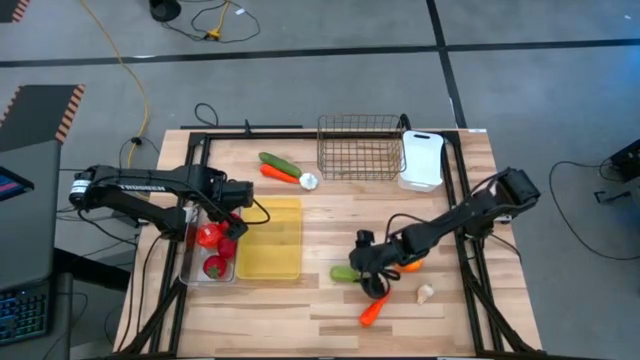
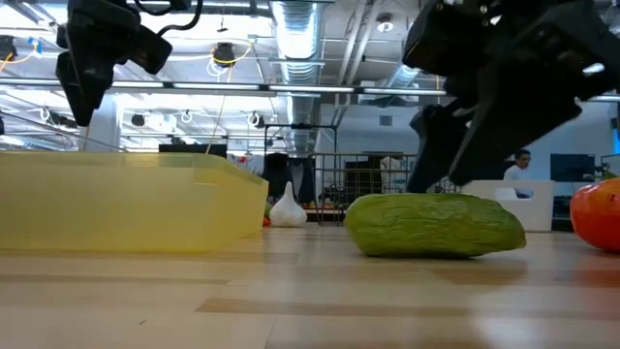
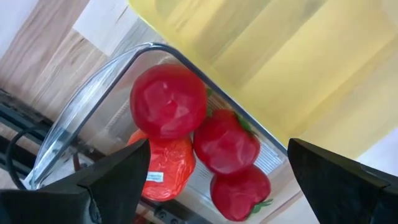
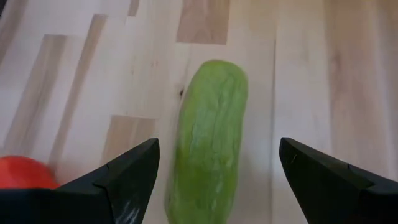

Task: Sort produce into baskets
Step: Put the bottom cucumber into the wire basket

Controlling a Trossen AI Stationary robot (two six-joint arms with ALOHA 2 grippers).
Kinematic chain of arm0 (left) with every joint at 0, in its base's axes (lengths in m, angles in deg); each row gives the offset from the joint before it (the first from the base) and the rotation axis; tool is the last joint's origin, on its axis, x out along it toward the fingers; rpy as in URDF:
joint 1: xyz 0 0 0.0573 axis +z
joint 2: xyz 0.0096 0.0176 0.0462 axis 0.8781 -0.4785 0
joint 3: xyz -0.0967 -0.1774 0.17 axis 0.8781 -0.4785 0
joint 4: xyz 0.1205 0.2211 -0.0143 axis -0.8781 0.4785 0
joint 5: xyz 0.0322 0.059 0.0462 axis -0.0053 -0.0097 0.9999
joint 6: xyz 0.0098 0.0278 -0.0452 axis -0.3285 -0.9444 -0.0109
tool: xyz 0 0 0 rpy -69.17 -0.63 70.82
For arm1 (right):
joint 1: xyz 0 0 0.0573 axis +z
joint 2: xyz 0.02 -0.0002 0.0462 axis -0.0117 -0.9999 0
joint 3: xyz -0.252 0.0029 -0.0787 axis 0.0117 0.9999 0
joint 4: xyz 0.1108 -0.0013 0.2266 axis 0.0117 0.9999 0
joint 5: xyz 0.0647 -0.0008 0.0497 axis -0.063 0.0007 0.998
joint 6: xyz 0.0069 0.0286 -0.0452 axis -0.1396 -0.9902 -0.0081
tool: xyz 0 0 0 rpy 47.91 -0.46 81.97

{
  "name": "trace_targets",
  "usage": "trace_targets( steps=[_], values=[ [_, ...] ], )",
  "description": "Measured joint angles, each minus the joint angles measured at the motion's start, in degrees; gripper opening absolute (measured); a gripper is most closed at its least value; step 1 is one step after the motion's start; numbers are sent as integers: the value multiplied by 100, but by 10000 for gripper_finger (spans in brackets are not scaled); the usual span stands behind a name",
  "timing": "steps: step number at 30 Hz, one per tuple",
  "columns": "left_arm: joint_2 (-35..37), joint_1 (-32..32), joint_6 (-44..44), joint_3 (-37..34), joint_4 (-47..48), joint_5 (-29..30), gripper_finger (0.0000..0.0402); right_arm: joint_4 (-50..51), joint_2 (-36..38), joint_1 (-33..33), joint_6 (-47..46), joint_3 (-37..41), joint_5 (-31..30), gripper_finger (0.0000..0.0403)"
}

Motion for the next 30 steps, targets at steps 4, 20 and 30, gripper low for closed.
trace_targets(
  steps=[4, 20, 30],
  values=[
    [0, 2, 2, 0, -66, -2, 366, 2, -275, -9, -267, 0, -1, 358],
    [0, 0, -103, 0, -739, 254, 366, 59, -450, -115, -334, 0, 9, 219],
    [0, 2, -245, 0, -1655, 953, 366, 140, 511, -604, 291, 2, 15, 213]
  ],
)
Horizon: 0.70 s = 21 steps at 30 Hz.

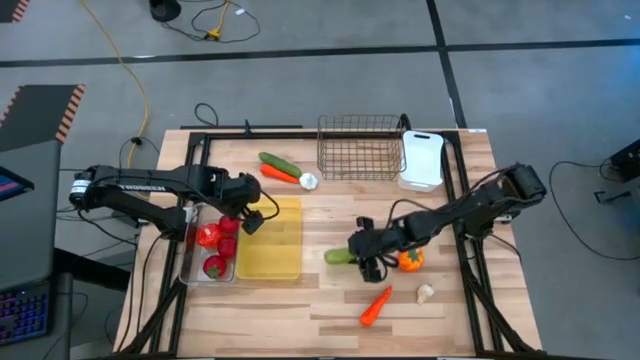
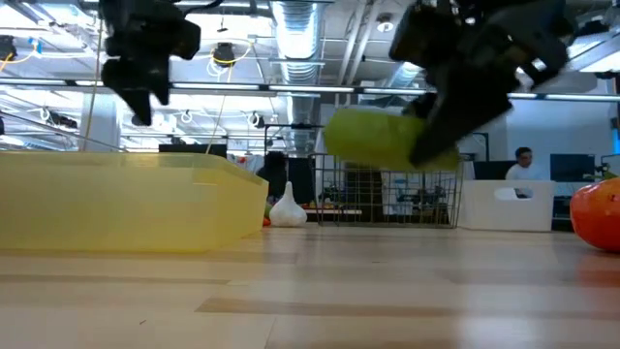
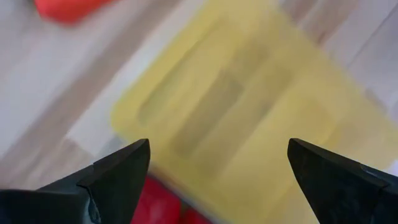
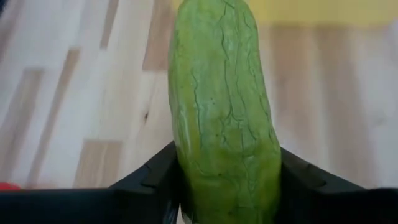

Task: Sort produce into baskets
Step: Put the bottom cucumber into the wire basket

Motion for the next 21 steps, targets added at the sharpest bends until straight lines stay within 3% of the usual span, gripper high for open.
trace_targets(
  steps=[4, 11, 21],
  values=[
    [0, 82, -3, 2, -504, 327, 366, 47, 511, -443, 413, -1, -8, 228],
    [0, 497, -611, 0, -1032, 363, 366, -88, 1175, -1589, 1341, -1, -85, 211],
    [0, 1126, -1551, 0, -1576, 367, 366, -169, 1165, -3332, 1780, 0, -195, 224]
  ],
)
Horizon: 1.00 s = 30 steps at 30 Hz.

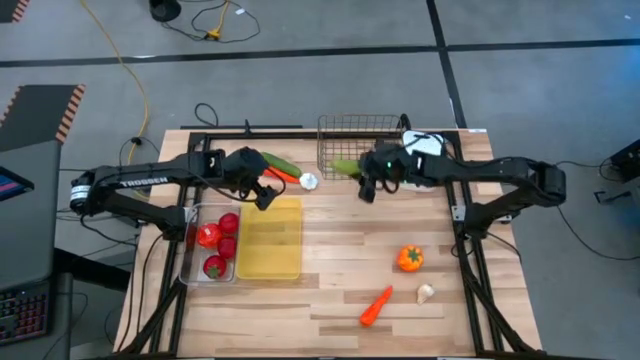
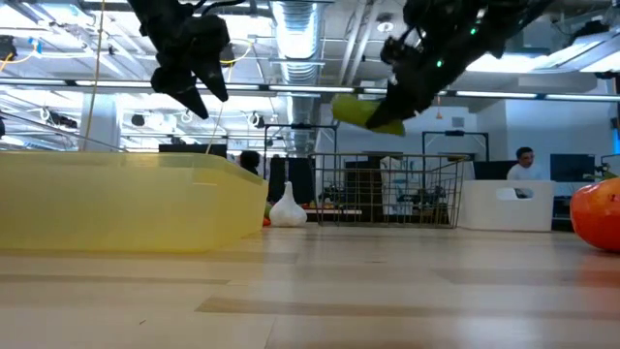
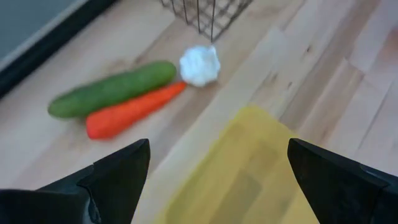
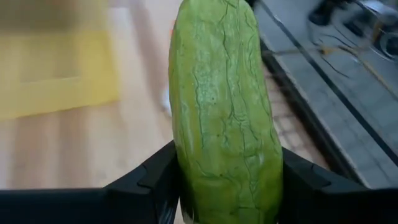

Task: Sort produce into baskets
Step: Put the bottom cucumber into the wire basket

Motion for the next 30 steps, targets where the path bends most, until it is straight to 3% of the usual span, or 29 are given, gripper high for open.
trace_targets(
  steps=[8, 19, 30],
  values=[
    [0, 357, -696, 0, -754, -3, 366, -229, -105, -927, -2, 7, 7, 225],
    [-92, 989, -1734, 0, -1263, -70, 366, -245, -102, -1186, -3, 7, 9, 230],
    [-1297, 1612, -2948, 2, -1575, -433, 366, -238, -102, -1172, -5, 7, 14, 233]
  ],
)
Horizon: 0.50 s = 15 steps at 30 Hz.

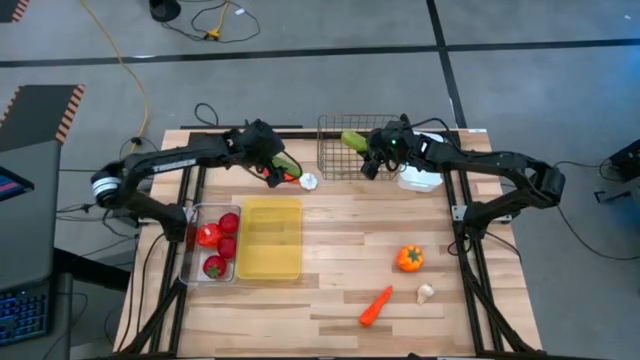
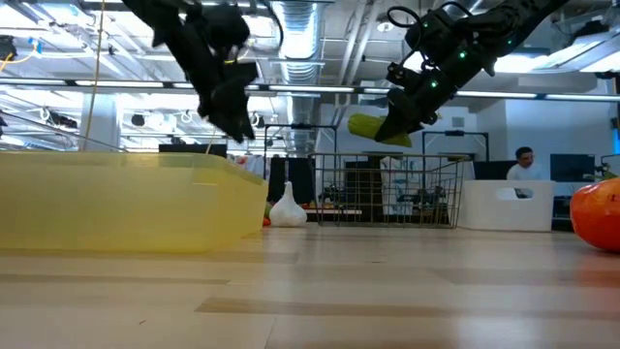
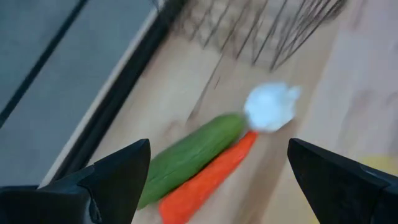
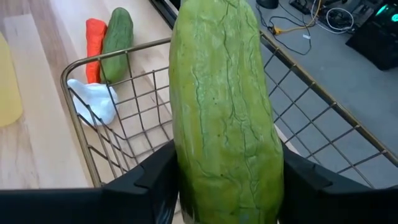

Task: Sort produce into baskets
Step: Put the bottom cucumber into the wire basket, then put the cucumber into the wire basket

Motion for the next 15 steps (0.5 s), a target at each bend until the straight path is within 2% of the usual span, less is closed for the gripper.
trace_targets(
  steps=[8, 15],
  values=[
    [-957, 355, -405, 0, -163, -30, 366, 2, 0, 0, -2, -2, 2, 258],
    [-1341, 460, -735, 0, -629, -63, 366, 4, 0, 0, -4, -2, 2, 266]
  ],
)
